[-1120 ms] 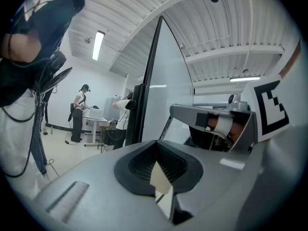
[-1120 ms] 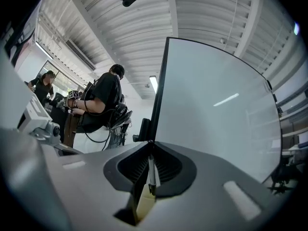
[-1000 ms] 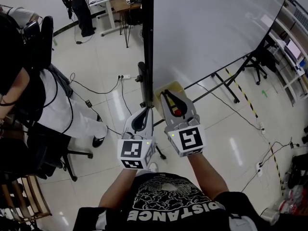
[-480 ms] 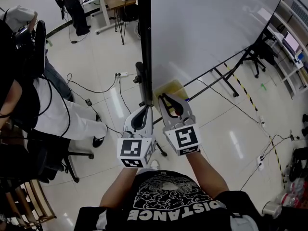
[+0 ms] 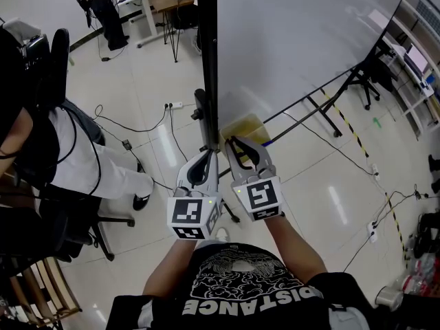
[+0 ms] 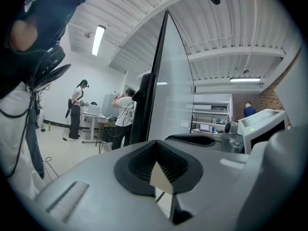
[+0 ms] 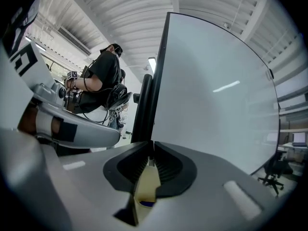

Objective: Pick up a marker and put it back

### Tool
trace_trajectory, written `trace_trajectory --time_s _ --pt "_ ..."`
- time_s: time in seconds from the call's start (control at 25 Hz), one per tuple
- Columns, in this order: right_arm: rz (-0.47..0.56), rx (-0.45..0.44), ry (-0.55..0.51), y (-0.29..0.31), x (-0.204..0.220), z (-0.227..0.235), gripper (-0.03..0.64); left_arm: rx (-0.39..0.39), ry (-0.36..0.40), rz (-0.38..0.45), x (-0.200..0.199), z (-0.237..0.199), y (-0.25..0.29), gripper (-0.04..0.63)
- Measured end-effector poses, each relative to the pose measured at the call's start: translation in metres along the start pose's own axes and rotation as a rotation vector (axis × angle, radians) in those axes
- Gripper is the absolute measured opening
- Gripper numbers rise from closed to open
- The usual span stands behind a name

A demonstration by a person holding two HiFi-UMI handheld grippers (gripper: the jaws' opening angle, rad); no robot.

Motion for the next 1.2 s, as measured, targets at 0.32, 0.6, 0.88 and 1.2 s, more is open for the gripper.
trace_trajectory --time_s 0.32,0.6,0.88,1.2 --pt "-0.023 0.004 -0.045 0.0 0.006 -0.001 0.037 -0.001 0.0 -0.002 0.004 0.002 0.002 0.006" --pt "-0.033 0.003 -0.055 -0.001 0.005 -0.001 0.037 -0.008 0.0 -0.001 0.001 0.002 -0.001 0.006" --pt "-0.026 -0.006 -0.053 -0.006 0.003 -0.004 0.048 -0.009 0.003 0.001 0.0 0.006 -0.004 0.006" --pt "-0.01 -0.02 -0.048 -0.014 -0.002 -0.005 0.048 -0.014 0.011 0.005 -0.002 0.013 -0.006 0.006"
Point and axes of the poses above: the fingertips, and each gripper's own axes: y forward along the fingers, z to its right, x out of its underside, the point moved 1 cm from there along -y, backward along the fingers, and after that the axes turned 2 degrees about z, right-handed, at the moved point
